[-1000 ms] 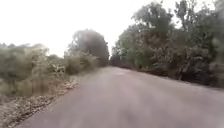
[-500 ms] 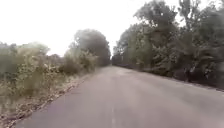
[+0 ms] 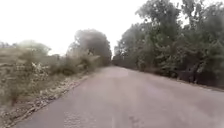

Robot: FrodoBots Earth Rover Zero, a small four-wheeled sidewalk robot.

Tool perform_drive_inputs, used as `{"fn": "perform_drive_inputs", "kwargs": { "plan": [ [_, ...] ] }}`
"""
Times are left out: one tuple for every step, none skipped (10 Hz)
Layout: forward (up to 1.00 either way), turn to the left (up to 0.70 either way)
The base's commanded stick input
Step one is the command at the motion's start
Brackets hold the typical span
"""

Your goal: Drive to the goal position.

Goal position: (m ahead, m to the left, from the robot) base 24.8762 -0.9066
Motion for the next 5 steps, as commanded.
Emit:
{"fn": "perform_drive_inputs", "kwargs": {
  "plan": [
    [0.85, 0.0],
    [0.85, 0.0],
    [0.85, 0.0],
    [0.85, 0.0],
    [0.85, 0.0]
  ]
}}
